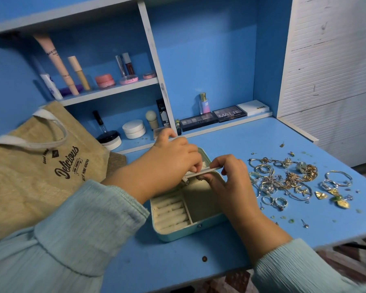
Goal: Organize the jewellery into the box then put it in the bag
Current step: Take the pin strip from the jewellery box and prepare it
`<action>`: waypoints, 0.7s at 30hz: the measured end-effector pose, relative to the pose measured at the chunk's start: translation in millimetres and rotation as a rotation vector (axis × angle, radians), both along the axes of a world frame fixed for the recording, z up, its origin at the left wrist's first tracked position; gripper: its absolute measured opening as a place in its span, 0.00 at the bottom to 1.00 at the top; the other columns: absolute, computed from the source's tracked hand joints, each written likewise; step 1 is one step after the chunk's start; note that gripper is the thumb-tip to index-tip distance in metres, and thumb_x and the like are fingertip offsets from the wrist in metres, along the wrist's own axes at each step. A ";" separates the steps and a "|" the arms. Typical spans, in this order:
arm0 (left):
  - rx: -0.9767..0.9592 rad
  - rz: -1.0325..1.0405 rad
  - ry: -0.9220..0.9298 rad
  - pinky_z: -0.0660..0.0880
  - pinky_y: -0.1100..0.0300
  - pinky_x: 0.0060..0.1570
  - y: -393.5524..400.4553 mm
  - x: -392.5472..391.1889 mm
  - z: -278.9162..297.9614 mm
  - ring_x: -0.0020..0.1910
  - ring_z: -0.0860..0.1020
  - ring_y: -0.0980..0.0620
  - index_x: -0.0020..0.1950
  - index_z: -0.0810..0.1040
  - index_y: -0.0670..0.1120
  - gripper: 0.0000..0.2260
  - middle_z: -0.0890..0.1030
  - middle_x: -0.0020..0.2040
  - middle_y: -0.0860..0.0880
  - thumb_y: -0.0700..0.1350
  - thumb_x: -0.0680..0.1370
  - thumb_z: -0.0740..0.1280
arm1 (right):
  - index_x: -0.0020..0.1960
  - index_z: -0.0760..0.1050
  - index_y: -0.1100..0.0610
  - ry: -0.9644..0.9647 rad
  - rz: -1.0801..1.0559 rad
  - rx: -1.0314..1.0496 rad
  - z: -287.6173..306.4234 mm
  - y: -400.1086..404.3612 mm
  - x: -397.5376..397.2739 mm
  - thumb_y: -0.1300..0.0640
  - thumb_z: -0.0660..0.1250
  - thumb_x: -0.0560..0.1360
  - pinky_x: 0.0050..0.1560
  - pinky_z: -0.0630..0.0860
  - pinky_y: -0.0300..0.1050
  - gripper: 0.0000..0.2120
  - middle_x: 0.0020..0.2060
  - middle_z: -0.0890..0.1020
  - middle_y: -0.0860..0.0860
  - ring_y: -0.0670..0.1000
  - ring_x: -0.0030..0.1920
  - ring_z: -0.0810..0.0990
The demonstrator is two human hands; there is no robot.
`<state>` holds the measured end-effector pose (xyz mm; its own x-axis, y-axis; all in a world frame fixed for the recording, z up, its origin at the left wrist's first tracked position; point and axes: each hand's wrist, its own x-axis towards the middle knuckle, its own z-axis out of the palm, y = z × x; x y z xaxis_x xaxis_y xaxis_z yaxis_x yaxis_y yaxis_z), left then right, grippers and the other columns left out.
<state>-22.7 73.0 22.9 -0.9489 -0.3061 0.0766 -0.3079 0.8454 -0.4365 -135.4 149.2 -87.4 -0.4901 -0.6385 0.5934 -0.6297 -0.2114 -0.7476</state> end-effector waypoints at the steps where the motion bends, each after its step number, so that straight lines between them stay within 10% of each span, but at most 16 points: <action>1: 0.039 0.022 0.006 0.44 0.56 0.60 -3.1 1.0 -2.2 0.57 0.65 0.60 0.54 0.72 0.58 0.09 0.71 0.52 0.62 0.49 0.82 0.53 | 0.45 0.68 0.51 -0.001 -0.001 -0.001 -0.1 -0.2 -0.2 0.57 0.74 0.68 0.46 0.62 0.24 0.14 0.41 0.69 0.36 0.38 0.44 0.67; 21: 0.165 0.095 0.071 0.46 0.59 0.58 -9.7 1.2 -2.5 0.55 0.65 0.62 0.46 0.66 0.60 0.05 0.69 0.47 0.63 0.52 0.81 0.55 | 0.45 0.69 0.51 0.000 -0.012 0.003 -0.4 -2.2 -0.8 0.56 0.74 0.67 0.45 0.62 0.24 0.14 0.40 0.69 0.36 0.38 0.43 0.67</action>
<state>-21.5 63.3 20.3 -0.9090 -0.4083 0.0833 -0.4150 0.8693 -0.2686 -136.2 147.0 -87.8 -0.4976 -0.6344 0.5916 -0.6324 -0.2015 -0.7480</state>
